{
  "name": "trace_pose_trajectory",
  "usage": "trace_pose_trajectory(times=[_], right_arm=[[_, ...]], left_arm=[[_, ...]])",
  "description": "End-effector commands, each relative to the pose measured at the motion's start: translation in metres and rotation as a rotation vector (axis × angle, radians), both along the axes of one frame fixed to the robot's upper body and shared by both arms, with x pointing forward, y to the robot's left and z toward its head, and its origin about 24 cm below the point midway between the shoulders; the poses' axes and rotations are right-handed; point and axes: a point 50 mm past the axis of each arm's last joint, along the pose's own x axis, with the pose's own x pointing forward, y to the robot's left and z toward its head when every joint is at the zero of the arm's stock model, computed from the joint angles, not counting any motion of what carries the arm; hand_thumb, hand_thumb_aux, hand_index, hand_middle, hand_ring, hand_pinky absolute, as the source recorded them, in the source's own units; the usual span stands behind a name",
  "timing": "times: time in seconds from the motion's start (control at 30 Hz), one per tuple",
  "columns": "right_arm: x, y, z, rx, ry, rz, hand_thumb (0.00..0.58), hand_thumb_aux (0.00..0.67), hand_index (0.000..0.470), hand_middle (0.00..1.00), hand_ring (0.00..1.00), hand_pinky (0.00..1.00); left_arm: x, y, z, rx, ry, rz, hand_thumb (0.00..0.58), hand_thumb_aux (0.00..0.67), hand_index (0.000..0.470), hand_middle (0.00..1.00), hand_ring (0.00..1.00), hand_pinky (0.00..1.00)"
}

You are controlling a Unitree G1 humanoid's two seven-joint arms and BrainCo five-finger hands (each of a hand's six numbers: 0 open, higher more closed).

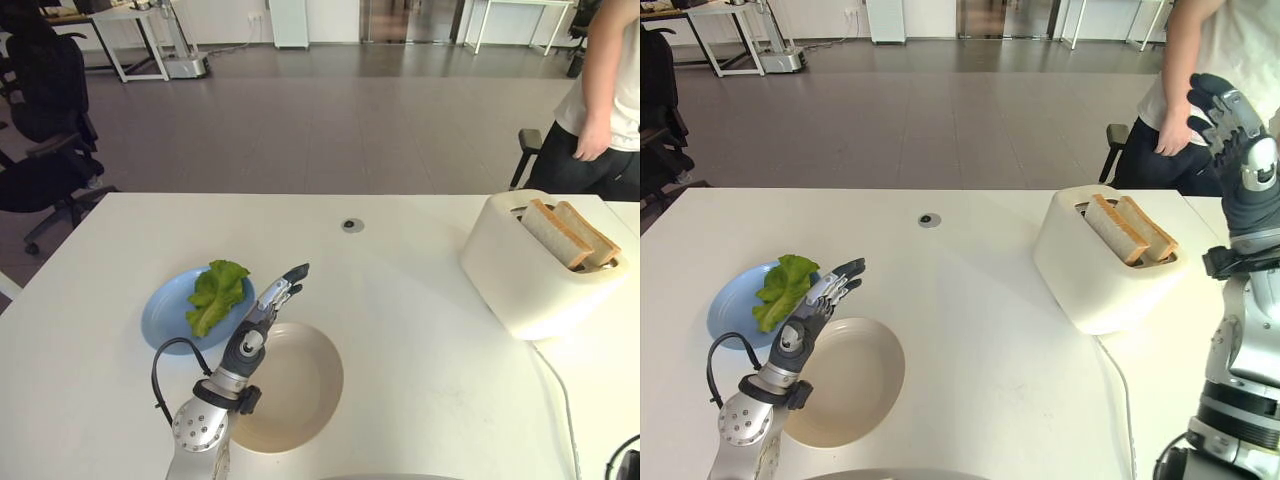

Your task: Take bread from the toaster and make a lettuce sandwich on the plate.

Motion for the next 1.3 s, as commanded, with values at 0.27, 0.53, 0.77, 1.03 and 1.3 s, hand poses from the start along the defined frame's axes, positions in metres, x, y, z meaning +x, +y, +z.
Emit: trace_pose_trajectory(times=[0.27,0.53,0.77,1.03,1.3], right_arm=[[0.0,-0.069,-0.097,-0.46,0.468,-0.377,0.0,0.0,0.0,0.0,0.0,0.0],[0.004,-0.058,-0.1,-0.447,0.461,-0.3,0.548,0.512,0.359,0.0,0.0,0.0],[0.008,-0.05,-0.093,-0.225,0.389,-0.248,0.58,0.67,0.47,0.0,0.0,0.0],[0.016,-0.062,-0.054,0.39,0.304,-0.12,0.58,0.67,0.47,0.0,0.0,0.0],[0.02,-0.008,-0.014,0.563,0.377,0.314,0.58,0.67,0.47,0.0,0.0,0.0]], left_arm=[[0.006,-0.002,-0.005,0.01,0.011,-0.01,0.0,0.0,0.0,0.0,0.0,0.0],[0.009,0.0,-0.006,0.02,0.009,-0.008,0.0,0.0,0.0,0.0,0.0,0.0],[0.01,0.001,-0.008,0.043,0.01,-0.007,0.0,0.0,0.0,0.0,0.0,0.0],[0.004,0.037,0.012,0.182,-0.041,0.147,0.0,0.0,0.0,0.0,0.0,0.0],[-0.023,0.13,0.027,0.494,0.045,0.447,0.0,0.0,0.0,0.0,0.0,0.0]])
